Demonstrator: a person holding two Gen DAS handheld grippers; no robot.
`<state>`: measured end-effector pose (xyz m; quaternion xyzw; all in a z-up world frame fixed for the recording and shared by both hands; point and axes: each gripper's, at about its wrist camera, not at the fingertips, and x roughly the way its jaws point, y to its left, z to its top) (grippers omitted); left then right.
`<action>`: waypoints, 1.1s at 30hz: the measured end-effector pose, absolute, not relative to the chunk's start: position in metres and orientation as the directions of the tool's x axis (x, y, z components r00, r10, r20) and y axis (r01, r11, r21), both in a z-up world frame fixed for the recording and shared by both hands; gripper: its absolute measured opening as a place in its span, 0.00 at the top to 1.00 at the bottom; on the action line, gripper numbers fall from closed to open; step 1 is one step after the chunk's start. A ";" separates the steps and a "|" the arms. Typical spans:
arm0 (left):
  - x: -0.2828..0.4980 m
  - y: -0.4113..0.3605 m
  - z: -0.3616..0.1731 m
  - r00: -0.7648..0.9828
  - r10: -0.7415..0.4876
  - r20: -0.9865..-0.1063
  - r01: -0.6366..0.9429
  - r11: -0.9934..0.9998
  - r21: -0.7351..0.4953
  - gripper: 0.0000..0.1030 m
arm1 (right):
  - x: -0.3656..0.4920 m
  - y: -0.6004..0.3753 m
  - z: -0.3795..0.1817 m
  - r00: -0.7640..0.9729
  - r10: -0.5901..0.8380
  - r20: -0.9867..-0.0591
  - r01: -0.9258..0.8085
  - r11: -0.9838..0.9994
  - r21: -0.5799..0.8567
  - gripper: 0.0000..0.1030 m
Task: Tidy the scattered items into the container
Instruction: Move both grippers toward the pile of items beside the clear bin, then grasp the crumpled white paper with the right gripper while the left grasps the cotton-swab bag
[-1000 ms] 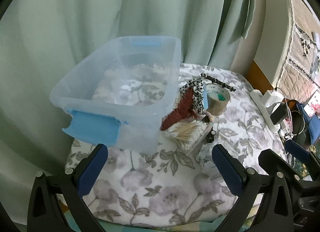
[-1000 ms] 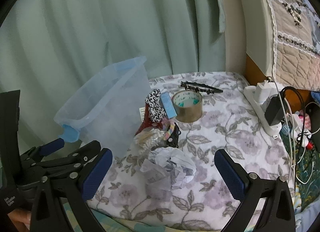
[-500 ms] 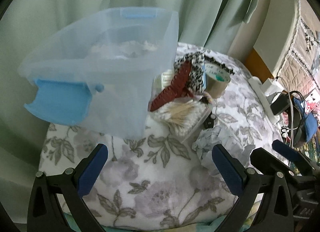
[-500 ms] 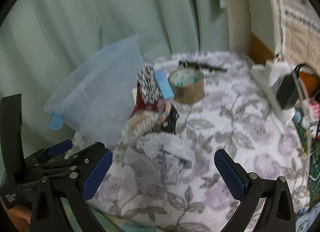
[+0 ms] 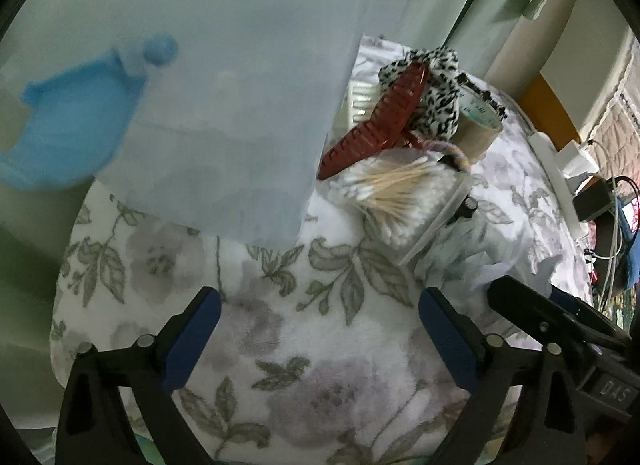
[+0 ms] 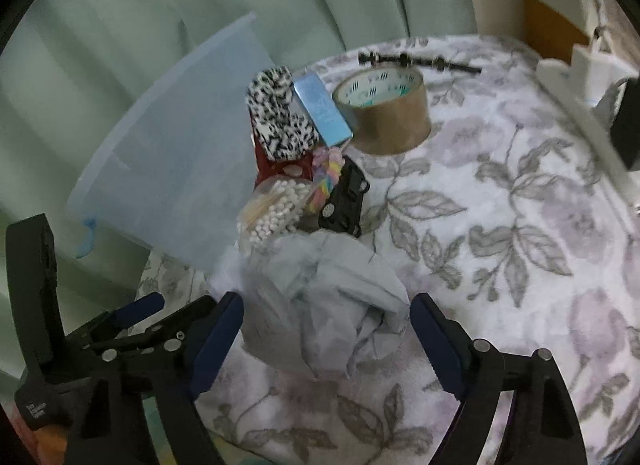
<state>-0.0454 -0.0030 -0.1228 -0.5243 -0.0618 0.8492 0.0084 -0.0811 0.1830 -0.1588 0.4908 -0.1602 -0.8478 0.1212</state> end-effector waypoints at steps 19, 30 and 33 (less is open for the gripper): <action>-0.037 0.035 -0.119 -0.465 0.045 -0.884 -0.117 -0.993 0.011 0.16 | -0.085 0.230 -0.148 -0.594 -0.373 -0.713 -0.007 -0.884 0.468 0.80; -0.067 0.079 -0.118 -0.513 -0.001 -0.858 -0.174 -0.979 0.105 0.22 | -0.075 0.272 -0.140 -0.663 -0.337 -0.668 -0.084 -0.854 0.514 0.80; -0.080 0.089 -0.121 -0.527 -0.056 -0.848 -0.162 -0.973 0.165 0.22 | -0.072 0.283 -0.145 -0.658 -0.336 -0.674 -0.110 -0.843 0.527 0.80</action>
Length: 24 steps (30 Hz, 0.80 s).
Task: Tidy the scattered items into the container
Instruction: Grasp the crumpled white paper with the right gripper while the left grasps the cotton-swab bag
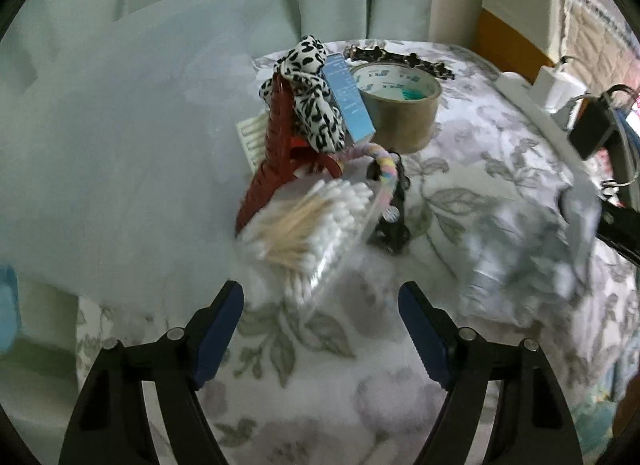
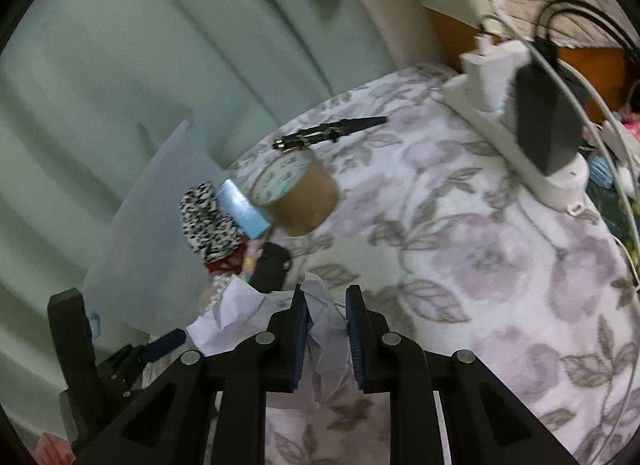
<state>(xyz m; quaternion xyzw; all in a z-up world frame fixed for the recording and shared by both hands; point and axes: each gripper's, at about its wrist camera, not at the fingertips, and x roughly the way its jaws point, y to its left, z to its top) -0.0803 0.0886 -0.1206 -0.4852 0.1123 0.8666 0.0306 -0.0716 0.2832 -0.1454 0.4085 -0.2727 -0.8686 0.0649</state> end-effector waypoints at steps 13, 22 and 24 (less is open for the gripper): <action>-0.108 0.097 -0.126 -0.591 -0.109 -0.799 -0.142 -0.961 0.236 0.57 | -0.069 0.289 -0.149 -0.646 -0.364 -0.671 -0.142 -0.806 0.575 0.39; -0.106 0.096 -0.121 -0.615 -0.106 -0.781 -0.131 -0.964 0.234 0.63 | -0.071 0.271 -0.160 -0.572 -0.503 -0.647 -0.077 -0.753 0.654 0.13; -0.107 0.098 -0.119 -0.617 -0.097 -0.781 -0.129 -0.967 0.222 0.65 | -0.073 0.267 -0.166 -0.552 -0.518 -0.653 -0.085 -0.744 0.663 0.08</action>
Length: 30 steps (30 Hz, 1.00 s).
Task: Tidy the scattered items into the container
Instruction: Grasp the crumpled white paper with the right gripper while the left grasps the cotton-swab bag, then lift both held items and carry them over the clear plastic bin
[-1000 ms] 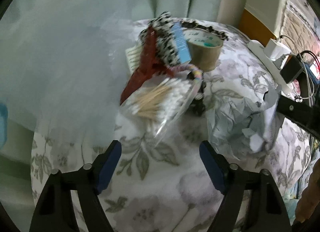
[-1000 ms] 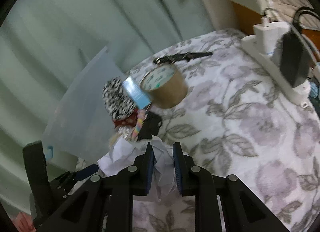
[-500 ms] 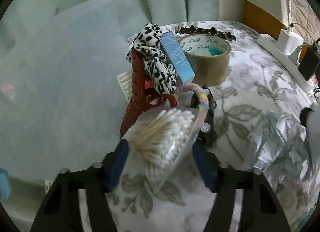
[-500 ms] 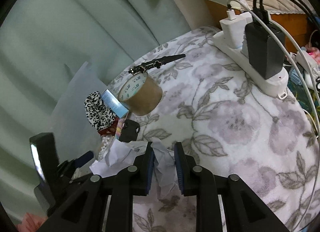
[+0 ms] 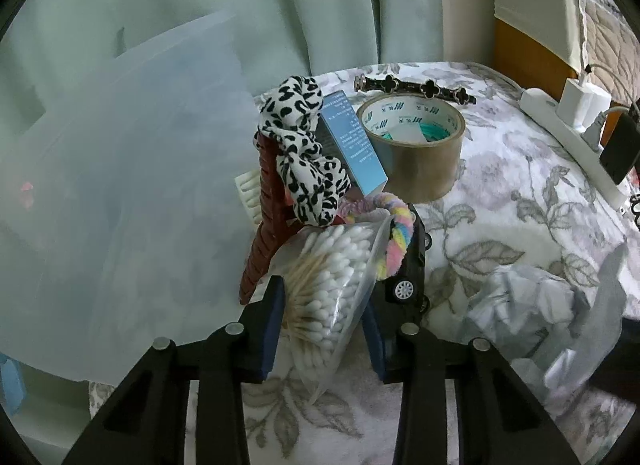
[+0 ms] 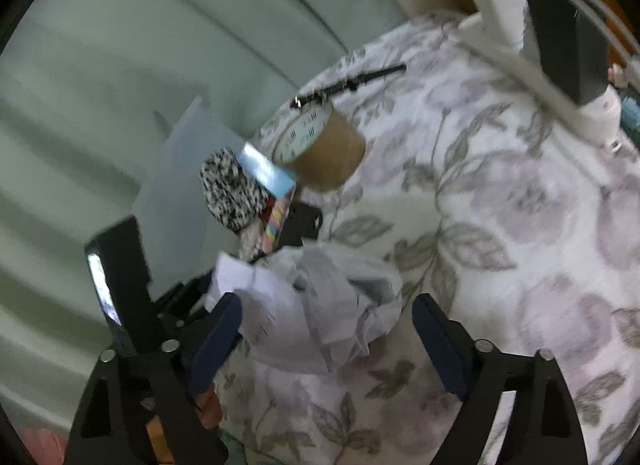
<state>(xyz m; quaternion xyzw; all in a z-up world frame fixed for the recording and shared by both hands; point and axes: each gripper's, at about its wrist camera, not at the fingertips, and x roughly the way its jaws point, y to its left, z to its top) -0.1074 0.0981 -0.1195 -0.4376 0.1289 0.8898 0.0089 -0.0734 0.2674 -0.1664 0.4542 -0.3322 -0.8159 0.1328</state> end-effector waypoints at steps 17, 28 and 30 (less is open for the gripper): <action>-0.103 0.095 -0.108 -0.624 -0.034 -0.781 -0.135 -0.979 0.150 0.75 | -0.093 0.261 -0.182 -0.568 -0.555 -0.608 -0.151 -0.656 0.739 0.26; -0.079 0.099 -0.070 -0.660 0.054 -0.749 -0.181 -0.979 0.089 0.77 | -0.073 0.262 -0.141 -0.638 -0.523 -0.564 -0.104 -0.668 0.737 0.27; -0.074 0.099 -0.058 -0.677 0.070 -0.733 -0.182 -0.980 0.074 0.77 | -0.072 0.261 -0.126 -0.656 -0.510 -0.556 -0.095 -0.675 0.732 0.27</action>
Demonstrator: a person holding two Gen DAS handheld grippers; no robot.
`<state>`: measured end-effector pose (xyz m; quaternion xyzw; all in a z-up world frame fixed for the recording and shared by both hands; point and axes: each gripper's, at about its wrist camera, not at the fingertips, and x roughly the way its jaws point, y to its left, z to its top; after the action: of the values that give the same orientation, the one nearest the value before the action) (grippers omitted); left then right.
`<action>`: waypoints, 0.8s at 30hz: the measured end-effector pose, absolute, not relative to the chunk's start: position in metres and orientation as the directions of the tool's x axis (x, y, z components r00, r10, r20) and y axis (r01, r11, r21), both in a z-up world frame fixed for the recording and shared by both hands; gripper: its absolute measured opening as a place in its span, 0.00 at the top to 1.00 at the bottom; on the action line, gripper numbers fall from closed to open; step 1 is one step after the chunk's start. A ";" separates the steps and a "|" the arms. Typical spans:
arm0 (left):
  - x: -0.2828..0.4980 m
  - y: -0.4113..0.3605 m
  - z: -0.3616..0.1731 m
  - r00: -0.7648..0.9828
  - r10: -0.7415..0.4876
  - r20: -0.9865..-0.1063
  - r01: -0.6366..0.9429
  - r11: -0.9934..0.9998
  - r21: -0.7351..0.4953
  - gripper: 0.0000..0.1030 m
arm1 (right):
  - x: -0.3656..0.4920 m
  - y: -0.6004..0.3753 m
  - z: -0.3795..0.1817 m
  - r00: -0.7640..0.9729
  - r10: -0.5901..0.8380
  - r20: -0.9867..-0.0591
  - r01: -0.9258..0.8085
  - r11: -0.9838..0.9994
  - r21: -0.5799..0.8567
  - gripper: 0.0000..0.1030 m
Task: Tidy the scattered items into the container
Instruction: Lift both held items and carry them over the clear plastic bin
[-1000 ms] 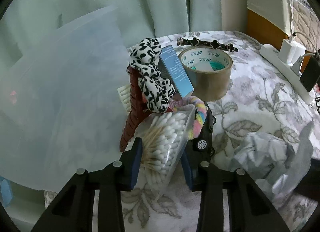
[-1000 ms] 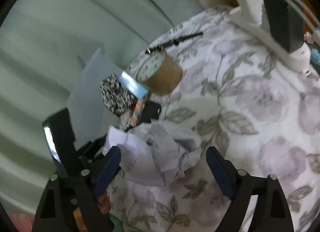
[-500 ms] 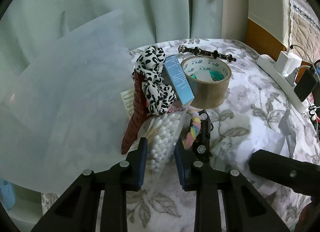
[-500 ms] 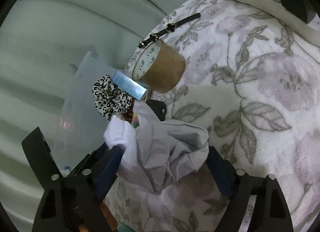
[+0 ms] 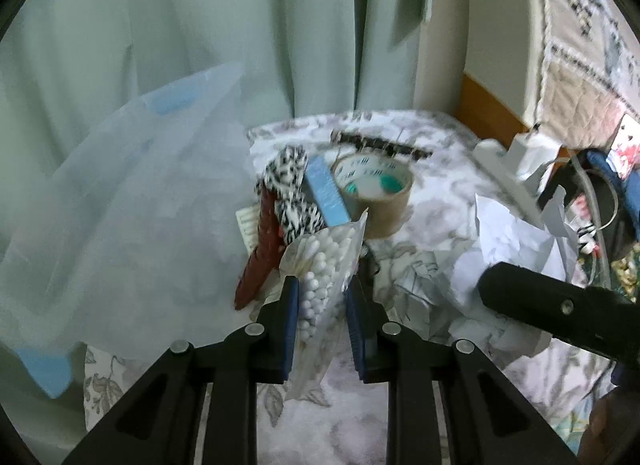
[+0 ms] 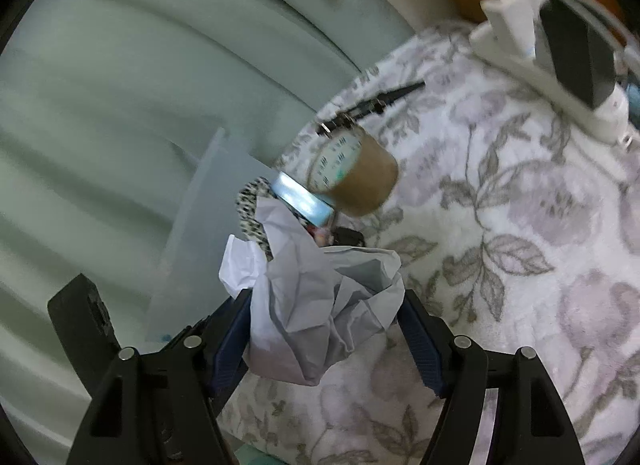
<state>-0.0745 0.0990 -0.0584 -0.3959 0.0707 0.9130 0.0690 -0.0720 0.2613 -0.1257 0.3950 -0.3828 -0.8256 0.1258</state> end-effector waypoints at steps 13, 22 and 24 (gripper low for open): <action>-0.073 0.051 0.065 -0.848 0.100 -0.521 -0.066 -0.994 -0.083 0.77 | -0.074 0.244 0.006 -0.810 -0.450 -0.377 0.090 -0.730 0.677 0.27; -0.078 -0.028 0.125 -0.914 0.030 -0.405 0.099 -0.951 -0.294 0.77 | -0.101 0.198 0.089 -0.877 -0.434 -0.207 0.214 -0.737 0.642 0.28; -0.074 -0.043 0.122 -0.918 0.018 -0.397 0.122 -0.938 -0.325 0.77 | -0.106 0.187 0.093 -0.875 -0.444 -0.193 0.227 -0.729 0.646 0.28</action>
<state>-0.0738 -0.0426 0.1225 -0.2013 -0.1745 0.9635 -0.0271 -0.1059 0.1874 0.0933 0.1698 -0.3192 -0.9141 0.1835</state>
